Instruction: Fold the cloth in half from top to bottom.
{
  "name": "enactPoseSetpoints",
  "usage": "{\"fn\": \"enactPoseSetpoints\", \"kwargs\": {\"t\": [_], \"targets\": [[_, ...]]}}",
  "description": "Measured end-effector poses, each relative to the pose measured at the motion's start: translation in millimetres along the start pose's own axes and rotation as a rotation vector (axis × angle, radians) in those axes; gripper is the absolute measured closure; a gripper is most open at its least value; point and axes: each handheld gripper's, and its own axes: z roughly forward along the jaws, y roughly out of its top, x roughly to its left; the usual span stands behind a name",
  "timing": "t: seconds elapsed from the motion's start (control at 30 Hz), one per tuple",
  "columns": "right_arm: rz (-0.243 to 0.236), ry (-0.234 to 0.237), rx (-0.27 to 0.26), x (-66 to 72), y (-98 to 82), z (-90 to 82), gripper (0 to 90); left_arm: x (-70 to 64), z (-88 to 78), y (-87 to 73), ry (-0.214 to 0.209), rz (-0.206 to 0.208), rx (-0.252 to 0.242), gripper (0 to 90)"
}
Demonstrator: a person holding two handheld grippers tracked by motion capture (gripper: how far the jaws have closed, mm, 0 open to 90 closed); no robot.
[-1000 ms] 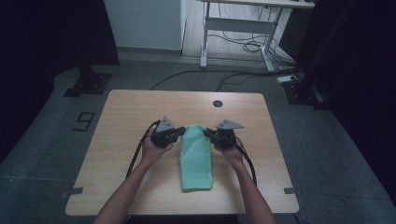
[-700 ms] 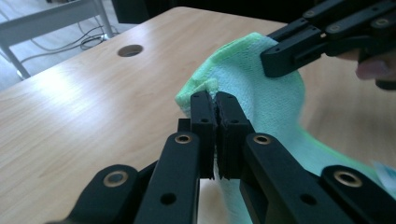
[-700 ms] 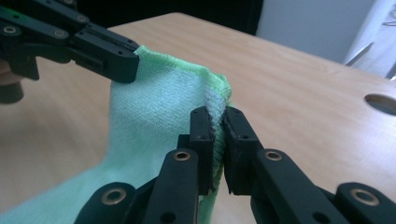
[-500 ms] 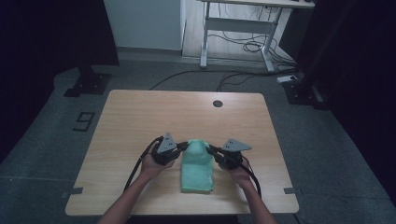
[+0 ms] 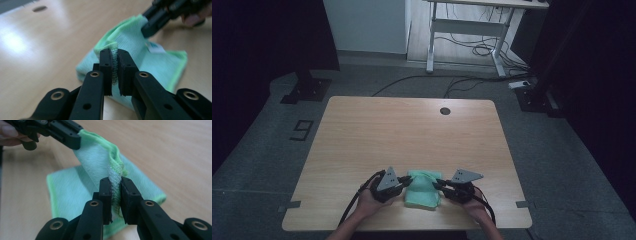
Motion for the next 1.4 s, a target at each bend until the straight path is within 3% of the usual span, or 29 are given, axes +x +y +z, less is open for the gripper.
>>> {"fn": "enactPoseSetpoints", "kwargs": {"t": [0.1, 0.27, 0.37, 0.5, 0.63, 0.73, 0.83, 0.9, 1.0, 1.1, 1.2, 1.4], "targets": [[0.02, 0.019, 0.003, 2.7, -9.3, -8.3, 76.8, -9.7, -0.8, -7.6, -0.027, -0.002, 0.014, 80.8], [0.033, 0.055, -0.011, 9.2, -15.8, -18.7, 55.7, -16.7, -3.0, -15.3, -0.061, -0.001, 0.034, 70.5], [0.048, 0.049, -0.062, 10.4, -9.7, -27.8, 47.5, -17.4, -7.3, -18.4, -0.075, -0.01, 0.03, 61.2], [0.074, 0.017, -0.084, 5.7, 4.9, -29.7, 45.8, -15.7, -16.0, -15.6, -0.076, -0.018, 0.002, 54.9], [0.093, -0.025, -0.024, 0.5, 7.5, -15.7, 46.9, -4.4, -21.7, -8.6, -0.074, -0.078, -0.043, 53.3], [0.1, -0.014, 0.03, 6.9, 2.3, -2.7, 46.7, 1.2, -15.2, -1.0, -0.066, -0.092, -0.033, 53.2], [0.094, -0.009, 0.057, 19.5, -1.7, 3.3, 44.5, 3.7, 0.2, 7.0, -0.07, -0.101, -0.004, 53.7], [0.076, -0.033, 0.101, 27.4, -4.1, 7.1, 42.2, 4.7, 13.0, 10.3, -0.08, -0.105, 0.033, 53.9], [0.081, -0.042, 0.143, 31.0, -8.7, 11.8, 40.1, 4.3, 30.3, 8.3, -0.095, -0.107, 0.097, 54.9], [0.08, -0.055, 0.148, 31.1, -10.8, 13.4, 40.7, 1.7, 39.9, 3.2, -0.098, -0.09, 0.157, 55.5], [0.051, -0.071, 0.167, 31.7, -9.8, 15.4, 42.4, 3.2, 42.2, 1.2, -0.099, -0.103, 0.173, 55.3], [0.044, -0.086, 0.166, 20.4, -6.4, 20.7, 47.3, 10.6, 46.8, 1.3, -0.087, -0.121, 0.185, 55.7]]}}
